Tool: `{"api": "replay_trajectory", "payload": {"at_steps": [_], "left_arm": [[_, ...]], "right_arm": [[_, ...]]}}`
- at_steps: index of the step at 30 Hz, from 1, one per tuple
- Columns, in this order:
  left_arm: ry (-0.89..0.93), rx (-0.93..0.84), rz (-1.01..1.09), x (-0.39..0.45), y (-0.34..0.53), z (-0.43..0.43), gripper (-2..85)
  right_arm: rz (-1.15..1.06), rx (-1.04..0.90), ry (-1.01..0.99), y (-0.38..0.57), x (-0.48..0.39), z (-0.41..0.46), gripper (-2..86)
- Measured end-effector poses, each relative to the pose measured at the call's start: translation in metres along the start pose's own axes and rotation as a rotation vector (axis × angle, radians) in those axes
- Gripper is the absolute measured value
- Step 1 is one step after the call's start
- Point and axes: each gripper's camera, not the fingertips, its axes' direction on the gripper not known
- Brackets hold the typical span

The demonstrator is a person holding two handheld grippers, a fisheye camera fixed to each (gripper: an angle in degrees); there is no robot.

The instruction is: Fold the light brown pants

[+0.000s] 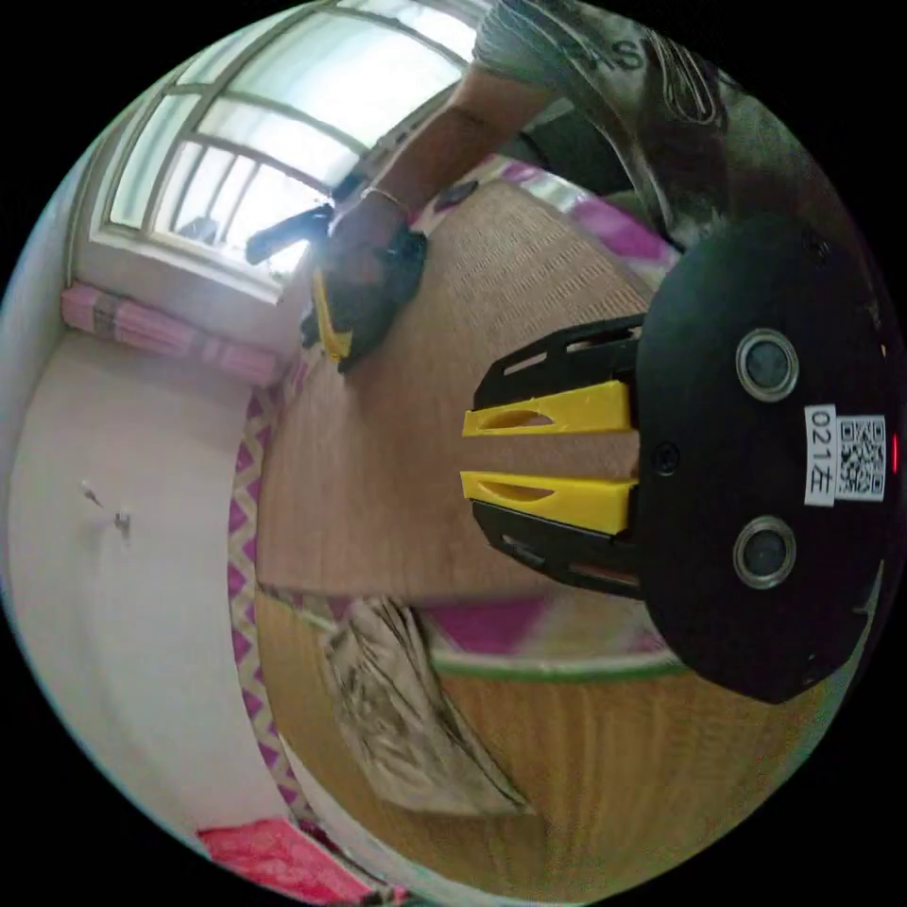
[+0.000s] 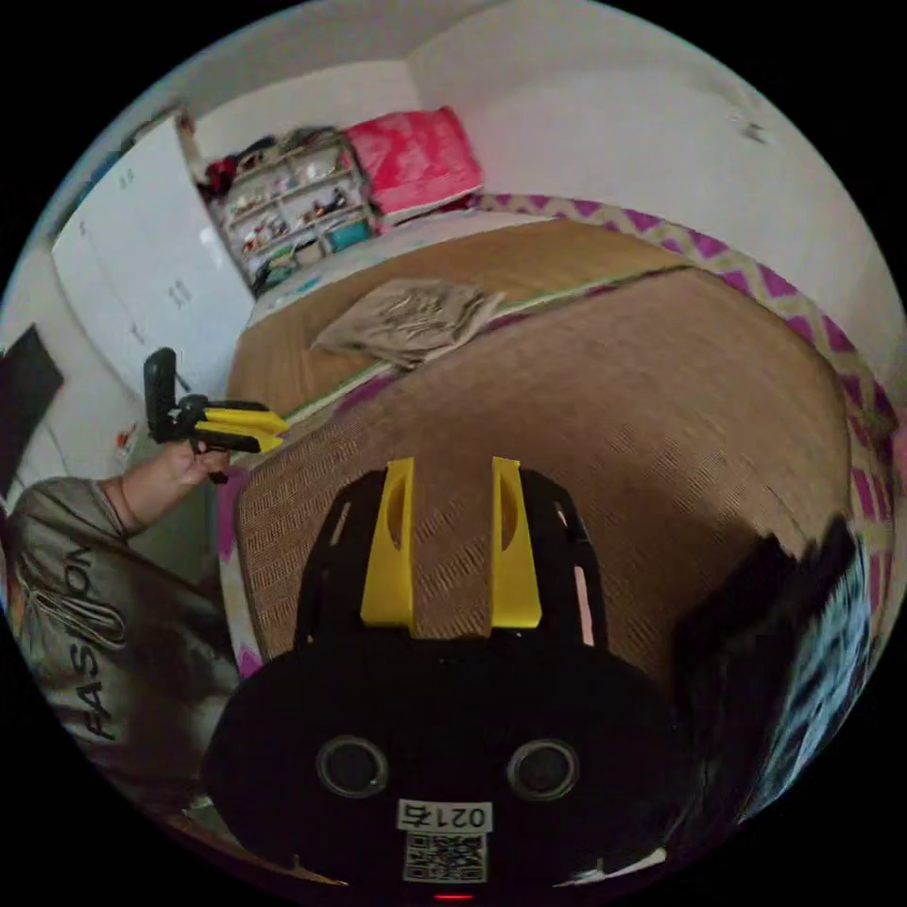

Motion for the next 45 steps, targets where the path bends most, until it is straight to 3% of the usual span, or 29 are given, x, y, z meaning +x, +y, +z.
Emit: {"api": "replay_trajectory", "payload": {"at_steps": [7, 18, 24, 29, 35, 40, 45], "left_arm": [[-0.328, -0.031, -0.222, -0.045, 0.078, -0.056, -0.7], [-0.421, 0.025, -0.219, -0.070, 0.090, -0.092, 0.2], [-0.379, 0.016, -0.227, -0.064, 0.084, -0.091, 2.3], [-0.373, -0.004, -0.212, -0.046, 0.084, -0.092, -0.4], [-0.332, 0.020, -0.159, -0.012, 0.074, -0.100, -0.9], [-0.246, 0.006, -0.091, 0.029, 0.066, -0.089, -1.0], [-0.158, -0.003, -0.004, 0.077, 0.063, -0.078, -0.9]], "right_arm": [[-0.346, -0.019, 0.167, -0.106, -0.126, 0.202, 12.8], [-0.724, -0.093, 0.313, -0.133, -0.216, 0.354, 13.1], [-0.810, -0.118, 0.448, -0.120, -0.245, 0.397, 2.0], [-0.857, -0.134, 0.594, -0.126, -0.263, 0.374, -0.2], [-0.839, -0.167, 0.672, -0.121, -0.253, 0.264, -0.6], [-0.822, -0.246, 0.730, -0.027, -0.248, 0.159, -0.6], [-0.843, -0.425, 0.615, 0.120, -0.282, 0.135, -0.6]]}}
